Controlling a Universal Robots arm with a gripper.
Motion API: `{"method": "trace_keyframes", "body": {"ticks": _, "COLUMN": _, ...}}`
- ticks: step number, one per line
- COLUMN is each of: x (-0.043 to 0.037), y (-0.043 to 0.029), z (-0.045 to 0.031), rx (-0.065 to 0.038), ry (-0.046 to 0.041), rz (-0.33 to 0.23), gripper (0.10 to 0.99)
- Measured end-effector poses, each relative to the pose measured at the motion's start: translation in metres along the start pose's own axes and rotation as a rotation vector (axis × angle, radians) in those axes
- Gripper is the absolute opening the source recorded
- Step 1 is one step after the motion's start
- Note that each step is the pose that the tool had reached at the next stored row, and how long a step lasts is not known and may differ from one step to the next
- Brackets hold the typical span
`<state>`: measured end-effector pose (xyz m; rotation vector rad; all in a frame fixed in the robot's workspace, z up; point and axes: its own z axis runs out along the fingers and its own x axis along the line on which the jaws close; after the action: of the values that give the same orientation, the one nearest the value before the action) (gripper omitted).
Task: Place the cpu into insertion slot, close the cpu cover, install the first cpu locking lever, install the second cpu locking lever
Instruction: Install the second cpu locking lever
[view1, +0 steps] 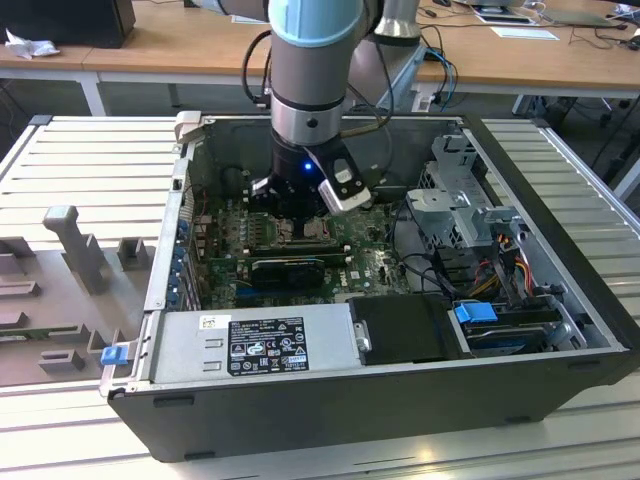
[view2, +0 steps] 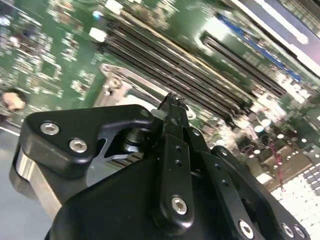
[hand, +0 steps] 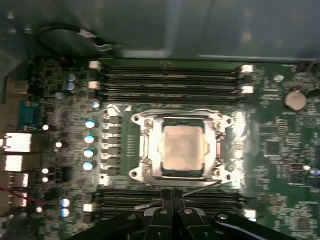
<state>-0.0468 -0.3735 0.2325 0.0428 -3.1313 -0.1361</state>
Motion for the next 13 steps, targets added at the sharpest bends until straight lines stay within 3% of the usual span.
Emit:
{"method": "trace_keyframes", "body": {"ticks": 5, "x": 0.0015, "y": -0.0014, "z": 0.0134, "rx": 0.0, "ry": 0.0003, "rz": -0.001, "gripper": 0.106}}
{"method": "trace_keyframes", "body": {"ticks": 6, "x": 0.0034, "y": -0.0025, "z": 0.0159, "rx": -0.004, "ry": 0.0005, "rz": -0.003, "gripper": 0.106}}
{"method": "trace_keyframes", "body": {"ticks": 10, "x": 0.0139, "y": -0.0124, "z": 0.0184, "rx": -0.05, "ry": -0.0012, "rz": -0.004, "gripper": 0.106}}
{"method": "trace_keyframes", "body": {"ticks": 12, "x": 0.0169, "y": -0.0161, "z": 0.0189, "rx": -0.065, "ry": -0.0017, "rz": -0.004, "gripper": 0.106}}
{"method": "trace_keyframes", "body": {"ticks": 13, "x": 0.0211, "y": -0.0173, "z": 0.0191, "rx": -0.082, "ry": -0.0021, "rz": -0.004, "gripper": 0.106}}
